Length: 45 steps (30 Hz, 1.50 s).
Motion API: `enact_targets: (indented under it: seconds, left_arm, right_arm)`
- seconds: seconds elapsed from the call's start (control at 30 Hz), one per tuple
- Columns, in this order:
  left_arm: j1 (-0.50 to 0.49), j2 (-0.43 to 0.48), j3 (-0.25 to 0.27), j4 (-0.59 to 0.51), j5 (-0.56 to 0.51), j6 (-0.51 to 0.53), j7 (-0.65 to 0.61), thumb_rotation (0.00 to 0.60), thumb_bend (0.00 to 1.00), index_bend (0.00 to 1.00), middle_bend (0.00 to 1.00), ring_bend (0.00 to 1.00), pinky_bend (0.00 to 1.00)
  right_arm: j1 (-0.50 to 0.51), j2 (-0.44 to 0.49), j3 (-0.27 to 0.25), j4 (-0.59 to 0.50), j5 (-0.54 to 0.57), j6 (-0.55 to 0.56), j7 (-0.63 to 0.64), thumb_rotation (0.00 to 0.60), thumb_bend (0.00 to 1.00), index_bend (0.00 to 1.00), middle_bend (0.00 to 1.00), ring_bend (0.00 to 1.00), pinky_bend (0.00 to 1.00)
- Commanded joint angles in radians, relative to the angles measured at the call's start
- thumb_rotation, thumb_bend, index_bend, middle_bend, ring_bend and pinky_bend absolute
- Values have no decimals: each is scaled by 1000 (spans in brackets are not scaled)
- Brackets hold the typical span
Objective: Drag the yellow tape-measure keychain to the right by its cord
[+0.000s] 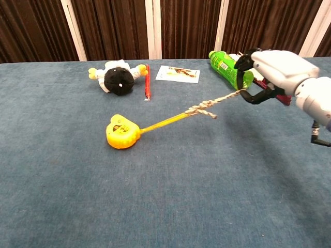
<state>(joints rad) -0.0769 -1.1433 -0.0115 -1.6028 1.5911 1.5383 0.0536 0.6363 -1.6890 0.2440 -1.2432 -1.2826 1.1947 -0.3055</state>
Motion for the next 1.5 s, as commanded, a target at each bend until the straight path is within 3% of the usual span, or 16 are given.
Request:
enact_targets:
  seconds: [0.03, 0.83, 1.5]
  left_arm:
    - [2, -2, 0, 1, 2, 5, 6, 600, 0, 0, 0, 0, 0]
    - [6, -10, -4, -3, 12, 24, 31, 600, 0, 0, 0, 0, 0]
    - [1, -20, -6, -6, 13, 18, 52, 600, 0, 0, 0, 0, 0]
  right_arm:
    - [-18, 26, -3, -4, 8, 6, 7, 600, 528, 646, 238, 52, 87]
    - [-97, 184, 47, 91, 95, 14, 83, 600, 527, 654, 238, 53, 87]
    - [-46, 209, 123, 231, 167, -36, 81, 600, 528, 655, 241, 53, 87]
